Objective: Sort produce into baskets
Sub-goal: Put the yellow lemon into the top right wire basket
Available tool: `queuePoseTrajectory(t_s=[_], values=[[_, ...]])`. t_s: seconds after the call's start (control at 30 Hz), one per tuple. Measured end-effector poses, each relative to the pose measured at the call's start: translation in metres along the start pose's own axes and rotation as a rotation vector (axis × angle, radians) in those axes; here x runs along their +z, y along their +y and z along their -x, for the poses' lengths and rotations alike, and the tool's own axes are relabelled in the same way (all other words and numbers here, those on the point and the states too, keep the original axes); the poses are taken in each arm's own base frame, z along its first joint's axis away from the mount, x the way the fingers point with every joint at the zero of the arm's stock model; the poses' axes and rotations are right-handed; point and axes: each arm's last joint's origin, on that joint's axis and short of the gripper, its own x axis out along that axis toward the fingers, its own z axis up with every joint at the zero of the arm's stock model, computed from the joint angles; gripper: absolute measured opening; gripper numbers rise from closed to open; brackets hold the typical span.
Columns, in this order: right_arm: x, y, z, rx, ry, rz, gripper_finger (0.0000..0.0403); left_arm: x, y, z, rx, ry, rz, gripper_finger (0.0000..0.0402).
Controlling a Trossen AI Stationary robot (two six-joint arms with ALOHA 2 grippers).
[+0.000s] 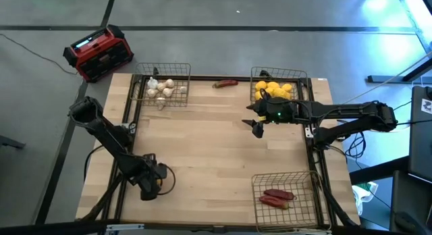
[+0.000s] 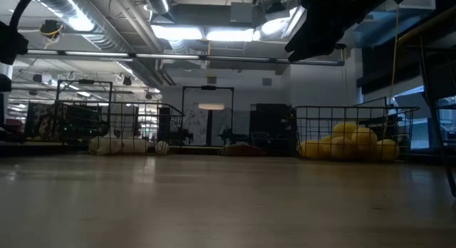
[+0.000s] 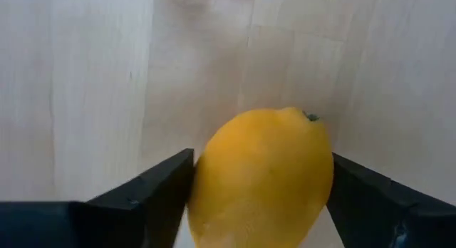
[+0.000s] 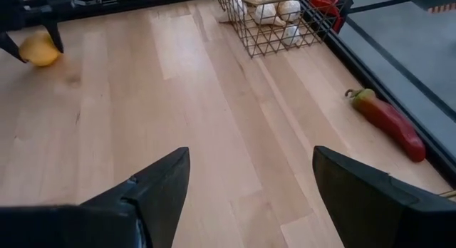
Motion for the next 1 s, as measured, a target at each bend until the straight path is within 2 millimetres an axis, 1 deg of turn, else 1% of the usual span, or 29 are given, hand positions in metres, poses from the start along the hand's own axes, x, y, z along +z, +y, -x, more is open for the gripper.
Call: queuePoseTrajectory(t_s=[0.13,0.17,0.3,0.4,0.57,0.67,0.77,0.9,1.0], values=[[-0.001,0.001,0.0,0.023,0.017,-0.052,0.0294,0.003,0.001,0.0,-0.002,-0.003,0.099,0.0232],[-0.001,0.001,0.0,0.023,0.018,-0.054,0.0294,0.004,0.002,0.0,-0.002,-0.003,0.129,0.0225],[-0.001,0.001,0.0,0.023,0.016,-0.055,0.0294,0.011,0.006,0.001,-0.002,-0.031,0.22,0.0224],[0.0,0.001,0.0,0.025,0.007,-0.059,0.0294,0.016,0.008,0.003,0.024,-0.147,0.272,0.0224],[0.001,0.003,-0.005,0.053,-0.005,-0.062,0.0294,0.031,0.012,0.012,-0.001,-0.322,0.336,0.0227],[0.001,0.005,-0.013,0.08,0.002,-0.062,0.0294,0.041,0.016,0.021,-0.013,-0.456,0.377,0.0228],[-0.001,0.009,-0.027,0.117,0.014,-0.056,0.0294,0.052,0.022,0.033,-0.046,-0.565,0.396,0.0224],[-0.003,0.015,-0.049,0.185,0.012,-0.05,0.0294,0.065,0.033,0.055,-0.099,-0.7,0.401,0.0222],[-0.003,0.021,-0.065,0.291,-0.02,-0.043,0.0294,0.075,0.042,0.073,-0.121,-0.838,0.407,0.0224]])
